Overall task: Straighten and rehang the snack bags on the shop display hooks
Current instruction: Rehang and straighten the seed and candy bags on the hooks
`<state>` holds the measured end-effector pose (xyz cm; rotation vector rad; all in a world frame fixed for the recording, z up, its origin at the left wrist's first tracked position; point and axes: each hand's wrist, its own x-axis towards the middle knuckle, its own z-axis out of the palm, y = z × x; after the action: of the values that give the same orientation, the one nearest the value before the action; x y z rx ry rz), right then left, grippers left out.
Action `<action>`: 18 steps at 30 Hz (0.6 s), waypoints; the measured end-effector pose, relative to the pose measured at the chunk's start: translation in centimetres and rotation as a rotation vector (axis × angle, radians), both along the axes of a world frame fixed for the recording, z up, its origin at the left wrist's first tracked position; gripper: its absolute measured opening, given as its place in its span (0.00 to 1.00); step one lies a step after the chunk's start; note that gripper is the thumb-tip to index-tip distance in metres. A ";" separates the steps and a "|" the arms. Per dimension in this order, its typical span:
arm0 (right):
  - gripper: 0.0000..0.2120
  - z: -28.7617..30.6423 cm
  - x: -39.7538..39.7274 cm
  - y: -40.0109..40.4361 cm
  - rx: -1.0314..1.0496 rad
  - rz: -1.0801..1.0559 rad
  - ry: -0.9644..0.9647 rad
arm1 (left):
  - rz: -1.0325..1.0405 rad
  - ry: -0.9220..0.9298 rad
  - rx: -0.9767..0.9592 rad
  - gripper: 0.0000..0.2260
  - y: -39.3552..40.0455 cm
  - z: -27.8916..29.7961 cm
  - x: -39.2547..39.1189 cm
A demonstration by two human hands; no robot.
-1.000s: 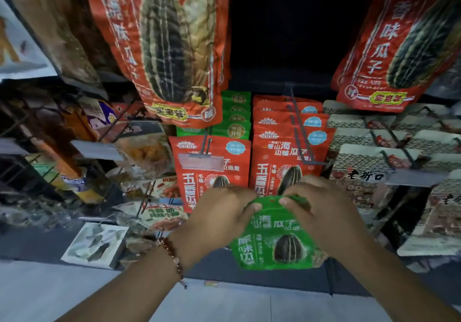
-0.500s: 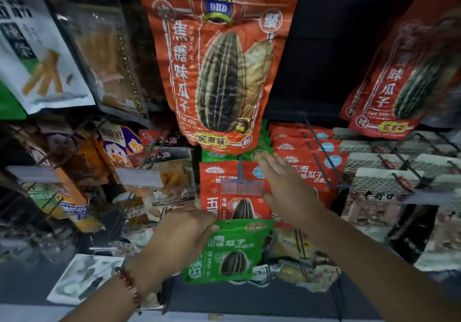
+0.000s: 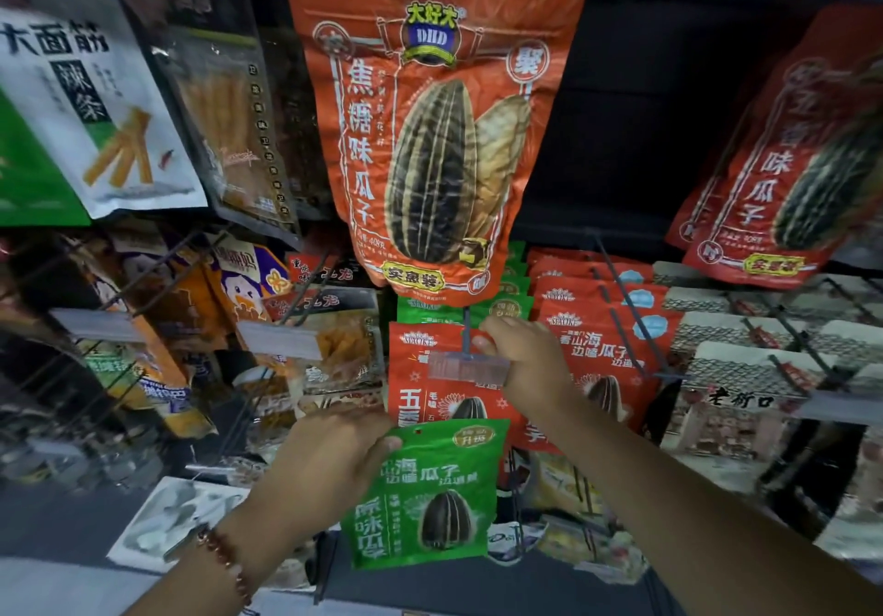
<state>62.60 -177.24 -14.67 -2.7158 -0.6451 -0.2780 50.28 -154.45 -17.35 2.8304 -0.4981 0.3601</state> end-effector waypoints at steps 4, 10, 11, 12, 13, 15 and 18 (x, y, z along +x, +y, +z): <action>0.06 -1.0 -1.7 -0.6 0.153 0.001 -0.018 | 0.056 -0.003 -0.064 0.13 0.6 0.3 -0.2; 0.09 -0.5 -4.0 -1.1 0.141 0.003 -0.031 | 0.079 -0.018 -0.043 0.13 1.5 0.7 -0.1; 0.09 -0.5 -4.4 -1.4 0.137 0.001 -0.024 | 0.078 -0.010 -0.046 0.14 1.7 0.6 0.0; 0.09 -0.6 -4.8 -1.8 0.130 -0.010 -0.006 | 0.081 0.006 -0.049 0.13 2.0 0.5 0.2; 0.09 -0.8 -5.2 -2.4 0.129 -0.024 0.008 | 0.086 0.021 -0.047 0.13 2.2 0.4 0.3; 0.08 -1.1 -6.1 -3.8 0.132 -0.052 0.028 | 0.087 0.035 -0.051 0.13 2.4 0.2 0.6; 0.04 -0.7 -7.8 -6.0 0.166 -0.106 -0.006 | 0.068 0.017 -0.083 0.10 2.0 0.4 1.1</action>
<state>54.78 -183.23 -15.34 -2.5942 -0.4590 -0.3500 51.42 -152.47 -16.92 2.7722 -0.3756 0.3612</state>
